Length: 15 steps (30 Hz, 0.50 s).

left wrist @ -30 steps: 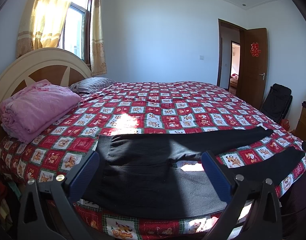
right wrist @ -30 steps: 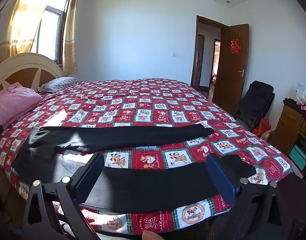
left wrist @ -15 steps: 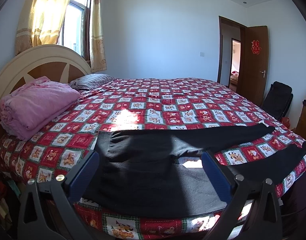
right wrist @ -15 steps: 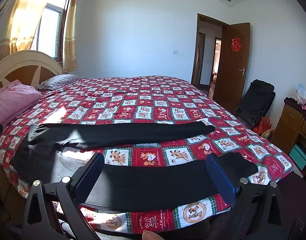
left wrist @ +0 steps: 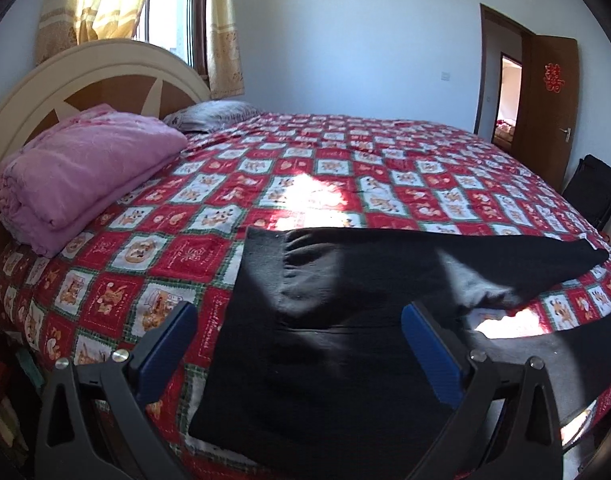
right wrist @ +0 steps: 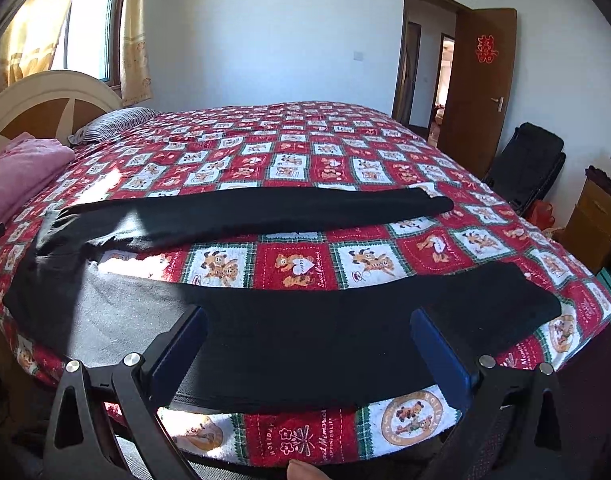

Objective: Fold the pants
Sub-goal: 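Lower both tools onto the pants' waistband and close both grippers on it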

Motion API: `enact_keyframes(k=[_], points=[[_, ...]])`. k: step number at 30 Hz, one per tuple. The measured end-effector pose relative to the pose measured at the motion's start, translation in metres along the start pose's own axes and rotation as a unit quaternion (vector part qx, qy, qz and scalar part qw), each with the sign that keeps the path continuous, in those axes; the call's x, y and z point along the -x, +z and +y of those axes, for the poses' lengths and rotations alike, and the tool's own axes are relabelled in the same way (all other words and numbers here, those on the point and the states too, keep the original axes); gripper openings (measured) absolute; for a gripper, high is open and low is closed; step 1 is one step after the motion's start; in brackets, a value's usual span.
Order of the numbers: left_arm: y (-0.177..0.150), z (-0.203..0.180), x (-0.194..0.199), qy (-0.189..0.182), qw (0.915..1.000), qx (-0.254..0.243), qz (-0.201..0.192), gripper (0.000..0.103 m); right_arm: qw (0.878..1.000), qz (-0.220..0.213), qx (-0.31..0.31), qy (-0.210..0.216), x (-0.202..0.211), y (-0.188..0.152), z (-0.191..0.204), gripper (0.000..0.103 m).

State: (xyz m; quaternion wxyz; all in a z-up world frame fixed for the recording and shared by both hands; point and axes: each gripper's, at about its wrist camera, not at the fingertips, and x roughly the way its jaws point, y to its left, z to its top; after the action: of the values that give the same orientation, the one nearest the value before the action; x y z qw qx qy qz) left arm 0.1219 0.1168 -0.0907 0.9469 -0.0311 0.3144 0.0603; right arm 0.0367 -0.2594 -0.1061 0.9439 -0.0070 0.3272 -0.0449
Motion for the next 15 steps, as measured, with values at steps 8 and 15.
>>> enact_keyframes(k=[8, 15], points=[[0.037, 0.009, -0.084, 0.020, 0.9981, -0.049, 0.033, 0.103, 0.999, 0.026, -0.017, -0.018, -0.047, 0.028, -0.026, 0.102], [0.054, 0.024, -0.137, 0.002, 0.9958, -0.068, 0.061, 0.100, 0.999, 0.041, -0.010, -0.029, -0.076, 0.041, -0.031, 0.102]])
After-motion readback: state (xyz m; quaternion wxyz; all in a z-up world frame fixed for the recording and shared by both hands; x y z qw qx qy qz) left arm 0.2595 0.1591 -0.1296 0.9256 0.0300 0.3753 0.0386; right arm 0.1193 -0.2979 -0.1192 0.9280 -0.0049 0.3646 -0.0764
